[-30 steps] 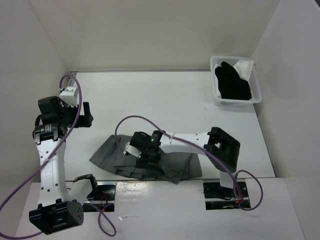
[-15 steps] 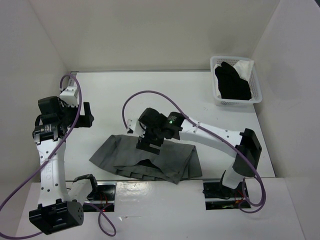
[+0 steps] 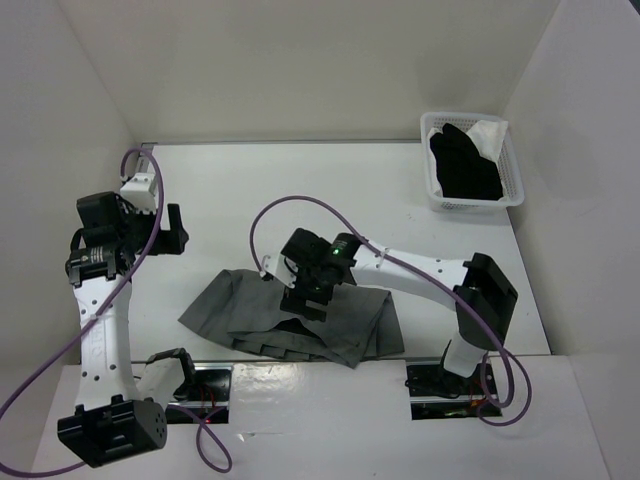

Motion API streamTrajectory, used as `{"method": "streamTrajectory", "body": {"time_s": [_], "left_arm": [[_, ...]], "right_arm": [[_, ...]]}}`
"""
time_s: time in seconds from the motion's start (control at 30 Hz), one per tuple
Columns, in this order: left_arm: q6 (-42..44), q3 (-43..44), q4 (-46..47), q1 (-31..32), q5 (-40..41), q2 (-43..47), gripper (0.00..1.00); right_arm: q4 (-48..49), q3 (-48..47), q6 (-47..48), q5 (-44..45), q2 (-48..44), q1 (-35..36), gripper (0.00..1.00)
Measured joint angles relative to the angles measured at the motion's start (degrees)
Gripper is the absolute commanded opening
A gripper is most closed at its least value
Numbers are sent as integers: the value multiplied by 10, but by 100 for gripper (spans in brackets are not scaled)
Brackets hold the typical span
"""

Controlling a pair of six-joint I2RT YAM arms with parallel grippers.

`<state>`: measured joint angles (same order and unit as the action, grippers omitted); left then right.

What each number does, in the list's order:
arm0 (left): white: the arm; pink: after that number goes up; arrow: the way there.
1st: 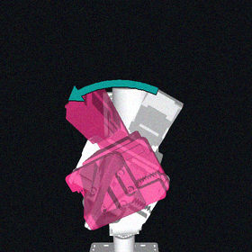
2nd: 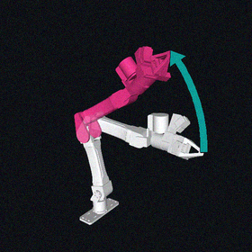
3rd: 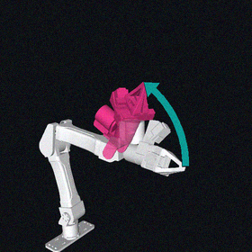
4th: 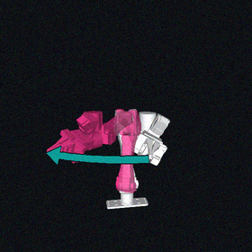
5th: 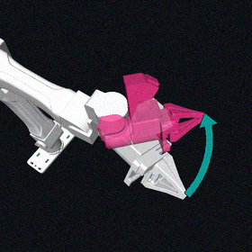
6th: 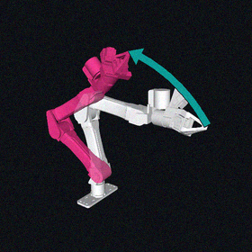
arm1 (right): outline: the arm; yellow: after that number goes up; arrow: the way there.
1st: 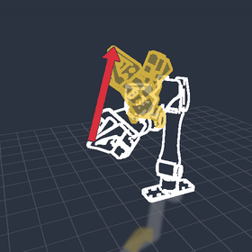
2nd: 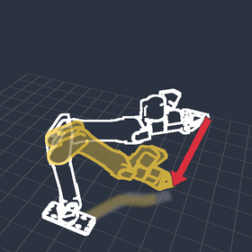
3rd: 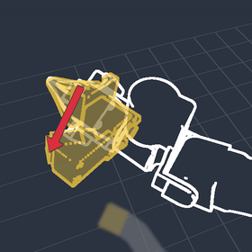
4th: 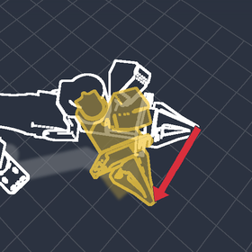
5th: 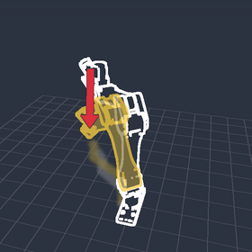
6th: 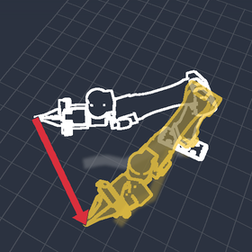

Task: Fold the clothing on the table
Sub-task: Fold the skirt

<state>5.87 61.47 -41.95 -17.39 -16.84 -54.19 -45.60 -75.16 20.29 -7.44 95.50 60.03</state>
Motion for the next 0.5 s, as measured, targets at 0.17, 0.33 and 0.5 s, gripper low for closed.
{"method": "streamTrajectory", "body": {"time_s": [0.17, 0.33, 0.5], "left_arm": [[0, 0, 0, 0, 0, -8, 99], [0, 0, 0, 0, 0, -16, 99], [0, 0, 0, 0, 0, -19, 99]], "right_arm": [[25, 5, -4, -9, 16, -10, 90], [50, 6, -12, -14, 43, -22, 86], [68, 6, -14, -23, 78, -24, 83]]}}
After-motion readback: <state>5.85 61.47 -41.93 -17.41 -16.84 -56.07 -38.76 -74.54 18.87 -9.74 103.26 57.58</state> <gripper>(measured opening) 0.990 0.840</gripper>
